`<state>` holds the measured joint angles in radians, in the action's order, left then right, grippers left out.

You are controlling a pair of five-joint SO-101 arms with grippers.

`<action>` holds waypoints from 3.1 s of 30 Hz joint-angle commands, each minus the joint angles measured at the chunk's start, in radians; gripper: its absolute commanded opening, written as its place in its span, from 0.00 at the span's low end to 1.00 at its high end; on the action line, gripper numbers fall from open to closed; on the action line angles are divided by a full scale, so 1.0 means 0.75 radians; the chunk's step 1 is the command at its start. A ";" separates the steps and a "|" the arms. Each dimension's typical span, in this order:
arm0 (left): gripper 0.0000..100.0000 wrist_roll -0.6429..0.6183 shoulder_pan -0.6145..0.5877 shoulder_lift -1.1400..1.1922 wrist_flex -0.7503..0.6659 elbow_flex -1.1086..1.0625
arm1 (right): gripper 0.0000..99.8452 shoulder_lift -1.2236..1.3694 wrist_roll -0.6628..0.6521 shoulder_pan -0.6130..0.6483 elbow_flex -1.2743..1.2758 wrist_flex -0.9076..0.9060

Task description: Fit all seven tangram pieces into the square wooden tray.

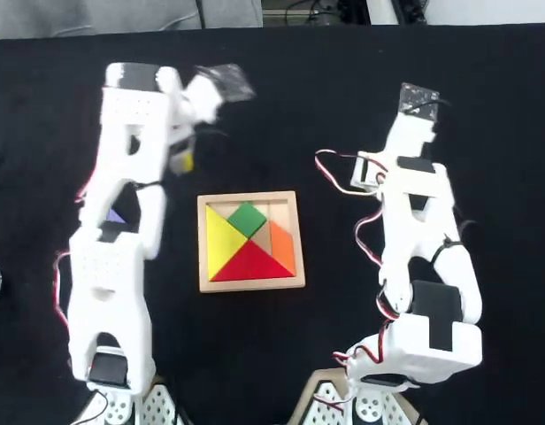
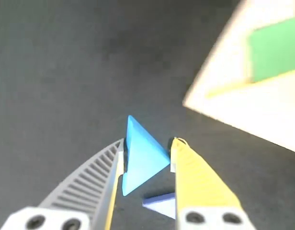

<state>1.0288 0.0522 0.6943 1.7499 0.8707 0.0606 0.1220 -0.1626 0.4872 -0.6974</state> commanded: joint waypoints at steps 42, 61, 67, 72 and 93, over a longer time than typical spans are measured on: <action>0.21 0.149 0.226 -0.010 -0.323 -0.478 | 0.01 -0.085 0.029 -0.020 0.044 0.106; 0.21 0.063 0.308 -0.125 -0.223 -0.488 | 0.01 -0.087 0.029 -0.020 0.044 0.106; 0.21 0.006 0.310 -0.219 -0.280 -0.476 | 0.01 -0.087 0.029 -0.020 0.044 0.106; 0.21 0.012 0.175 -0.260 -0.301 -0.482 | 0.01 -0.087 0.029 -0.020 0.044 0.106; 0.21 0.059 0.146 -0.037 -0.462 -0.531 | 0.01 -0.087 0.029 -0.016 0.044 0.106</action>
<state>1.0748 0.1227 0.6774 1.4369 0.4641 0.0606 0.1389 -0.1642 0.5240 -0.6391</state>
